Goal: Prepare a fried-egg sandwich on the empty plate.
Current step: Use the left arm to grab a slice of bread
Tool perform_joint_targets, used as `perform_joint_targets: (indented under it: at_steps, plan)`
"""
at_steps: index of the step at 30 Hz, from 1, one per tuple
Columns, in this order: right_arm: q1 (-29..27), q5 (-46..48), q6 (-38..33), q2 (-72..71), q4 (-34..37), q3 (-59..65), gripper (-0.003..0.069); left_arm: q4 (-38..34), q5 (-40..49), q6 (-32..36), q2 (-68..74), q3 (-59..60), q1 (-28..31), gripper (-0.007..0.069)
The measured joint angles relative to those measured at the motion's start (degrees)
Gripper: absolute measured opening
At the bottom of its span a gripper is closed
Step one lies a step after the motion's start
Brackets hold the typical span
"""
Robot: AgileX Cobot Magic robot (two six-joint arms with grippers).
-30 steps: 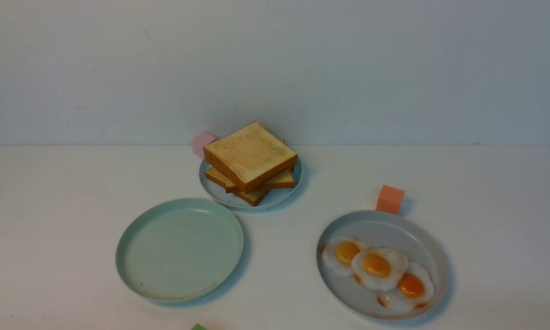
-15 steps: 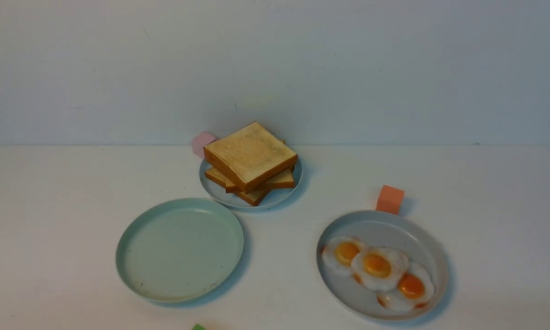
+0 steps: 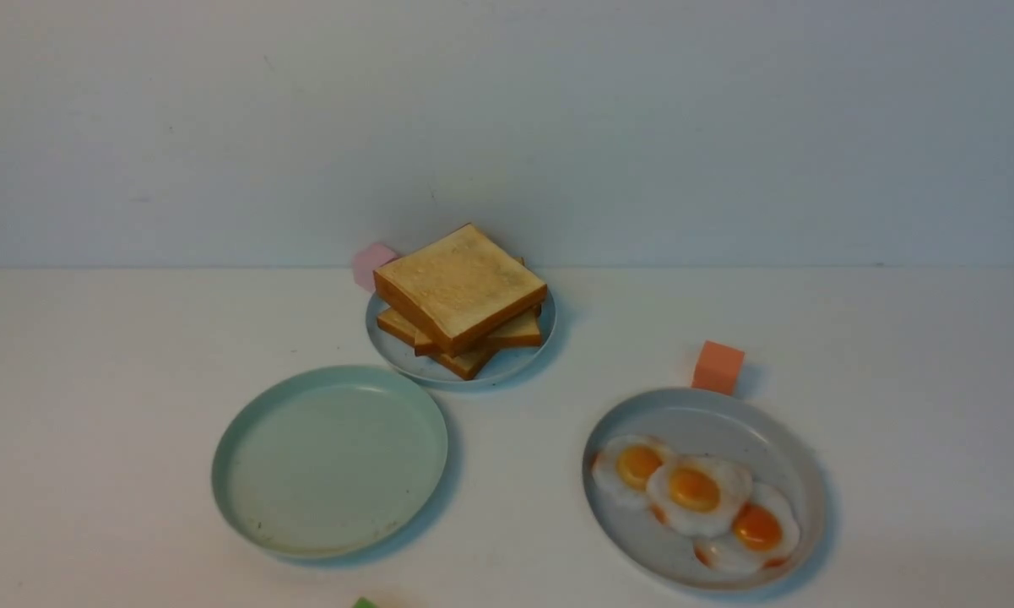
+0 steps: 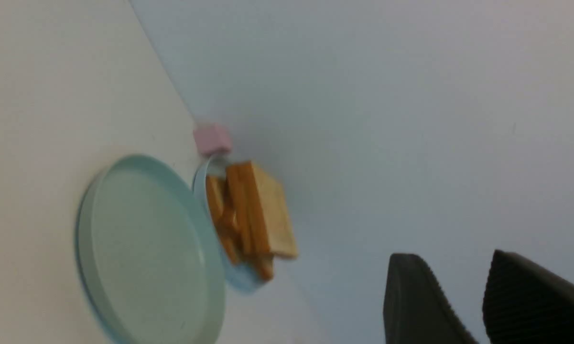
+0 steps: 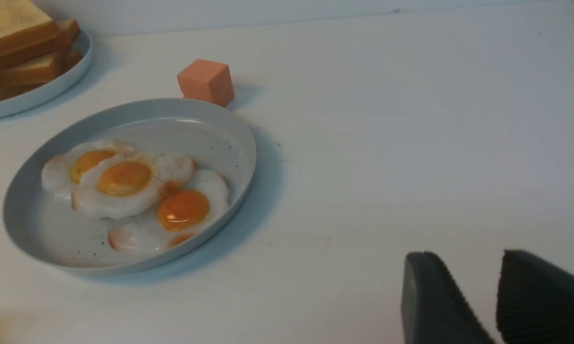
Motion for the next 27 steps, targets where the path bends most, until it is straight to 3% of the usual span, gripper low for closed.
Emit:
perform_joint_targets:
  at_steps: [2, 3, 4, 5, 7, 9, 10, 15, 18, 19, 23, 24, 26, 27]
  plan:
    - [0.0, 0.0, 0.0, 0.0, 0.0, 0.0, 0.0237, 3.05, 7.0, 7.44, 4.69, -5.64, -2.48, 0.0237]
    - [0.0, 0.0, 0.0, 0.0, 0.0, 0.0, 0.0237, 3.39, 7.0, 7.44, 5.3, -5.64, -2.48, 0.0237]
    - [0.0, 0.0, 0.0, 0.0, 0.0, 0.0, 0.0237, 6.26, 15.31, 15.44, 11.31, -12.31, -5.12, 0.0237]
    - [0.0, -0.19, 0.0, 0.0, 0.0, 0.0, 0.0237, 8.03, 19.95, 18.97, 15.72, -15.9, -6.42, 0.0237]
    - [0.0, -0.48, 0.06, 0.0, 0.07, 0.0, 0.0237, 9.46, 24.82, 22.08, 19.49, -19.52, -7.64, 0.0237]
    - [0.0, -2.67, 2.05, 0.0, 3.49, 0.28, 0.0237, 12.88, 35.46, 27.72, 28.86, -27.87, -10.07, 0.0237]
    - [0.0, -2.67, 2.36, 0.0, 3.49, 0.28, 0.0237, 12.88, 35.98, 27.98, 29.52, -28.4, -10.2, 0.0237]
    - [0.0, -13.27, 10.94, 0.0, 20.59, 0.43, 0.0238, 13.7, 41.01, 32.46, 45.06, -36.64, -11.03, 0.0237]
    - [0.0, -15.53, 11.68, 0.0, 26.04, 0.0, 0.0234, 13.94, 41.66, 33.69, 51.89, -38.51, -11.03, 0.0206]
    - [0.07, -14.6, 11.68, 0.0, 26.58, -0.68, 0.023, 14.1, 41.91, 33.86, 52.87, -39.08, -11.03, 0.019]
    - [2.94, 3.29, 5.28, 5.24, 26.5, -15.59, 0.0149, 15.13, 43.08, 38.24, 61.44, -44.72, -14.85, 0.0]
    - [3.21, 5.58, 4.25, 6.36, 26.15, -17.54, 0.0144, 15.31, 42.97, 38.74, 62.09, -45.4, -15.57, -0.0011]
    - [4.57, 22.03, -1.85, 15.97, 21.83, -30.29, 0.0076, 17.44, 42.26, 40.17, 67.14, -51.05, -21.28, -0.0013]
    - [4.58, 23.29, -2.13, 15.97, 21.83, -31.26, 0.0072, 17.69, 42.19, 40.17, 67.14, -51.54, -21.68, -0.0013]
